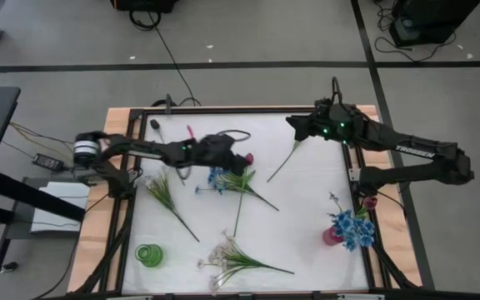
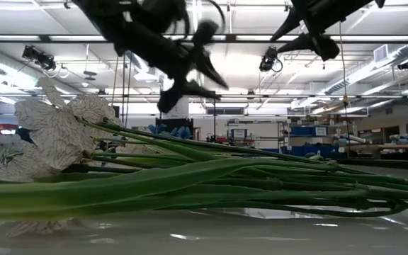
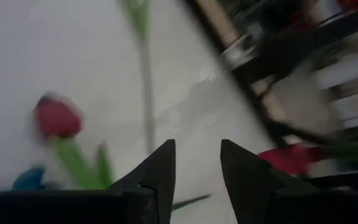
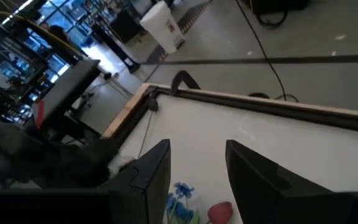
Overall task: Sort flowers into vase by color
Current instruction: Put the red tulip flower into the red flower vase
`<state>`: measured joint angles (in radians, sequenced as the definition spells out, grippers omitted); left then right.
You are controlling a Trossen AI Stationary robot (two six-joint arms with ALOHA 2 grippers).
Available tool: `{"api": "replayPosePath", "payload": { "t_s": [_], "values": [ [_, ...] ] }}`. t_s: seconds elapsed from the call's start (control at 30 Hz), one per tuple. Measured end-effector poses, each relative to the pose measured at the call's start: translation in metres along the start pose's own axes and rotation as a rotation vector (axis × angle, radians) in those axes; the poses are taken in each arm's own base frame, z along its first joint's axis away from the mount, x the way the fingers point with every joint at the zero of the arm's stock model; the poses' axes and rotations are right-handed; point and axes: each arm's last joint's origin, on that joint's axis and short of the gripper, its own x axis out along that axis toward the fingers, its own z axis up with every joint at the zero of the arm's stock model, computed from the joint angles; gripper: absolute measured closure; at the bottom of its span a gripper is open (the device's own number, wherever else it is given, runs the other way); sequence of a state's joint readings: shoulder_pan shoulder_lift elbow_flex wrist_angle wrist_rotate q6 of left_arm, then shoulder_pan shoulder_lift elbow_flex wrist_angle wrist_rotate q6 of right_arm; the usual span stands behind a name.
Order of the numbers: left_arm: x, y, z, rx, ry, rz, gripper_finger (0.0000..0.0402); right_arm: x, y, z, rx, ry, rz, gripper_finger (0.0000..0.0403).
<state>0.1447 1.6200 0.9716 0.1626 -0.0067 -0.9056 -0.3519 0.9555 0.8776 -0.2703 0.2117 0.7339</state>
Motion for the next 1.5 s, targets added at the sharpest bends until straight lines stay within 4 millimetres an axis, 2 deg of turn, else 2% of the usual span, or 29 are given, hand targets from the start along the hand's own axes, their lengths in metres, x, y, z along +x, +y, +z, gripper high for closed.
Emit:
{"api": "replayPosePath", "payload": {
  "t_s": [0.13,0.3,0.43,0.6,0.83,1.07,1.27,1.5],
  "values": [
    [0.024,-0.006,0.002,0.021,0.114,0.136,0.0295,0.002,-0.002,0.001,0.005,0.017,0.003,0.0241],
    [0.046,-0.017,0.008,0.102,0.303,0.34,0.0315,0.002,-0.004,-0.001,0.011,0.051,0.006,0.0241],
    [0.061,-0.018,0.011,0.123,0.381,0.43,0.0318,0.002,-0.005,-0.002,0.011,0.078,0.01,0.0241],
    [0.076,-0.012,0.007,0.077,0.388,0.459,0.029,0.002,-0.006,-0.004,0.025,0.105,0.007,0.0241],
    [0.077,-0.005,0.003,0.073,0.398,0.517,0.0228,0.001,-0.008,-0.007,0.018,0.141,-0.01,0.0241],
    [0.086,0.006,-0.001,0.075,0.411,0.552,0.0217,0.001,-0.008,-0.007,0.014,0.144,-0.01,0.0241],
    [0.092,0.011,-0.006,0.107,0.434,0.56,0.0243,0.001,-0.008,-0.007,0.014,0.145,-0.009,0.0241],
    [0.092,0.011,-0.006,0.163,0.449,0.548,0.0335,0.001,-0.008,-0.007,-0.001,0.147,-0.002,0.0241]
  ]
}}
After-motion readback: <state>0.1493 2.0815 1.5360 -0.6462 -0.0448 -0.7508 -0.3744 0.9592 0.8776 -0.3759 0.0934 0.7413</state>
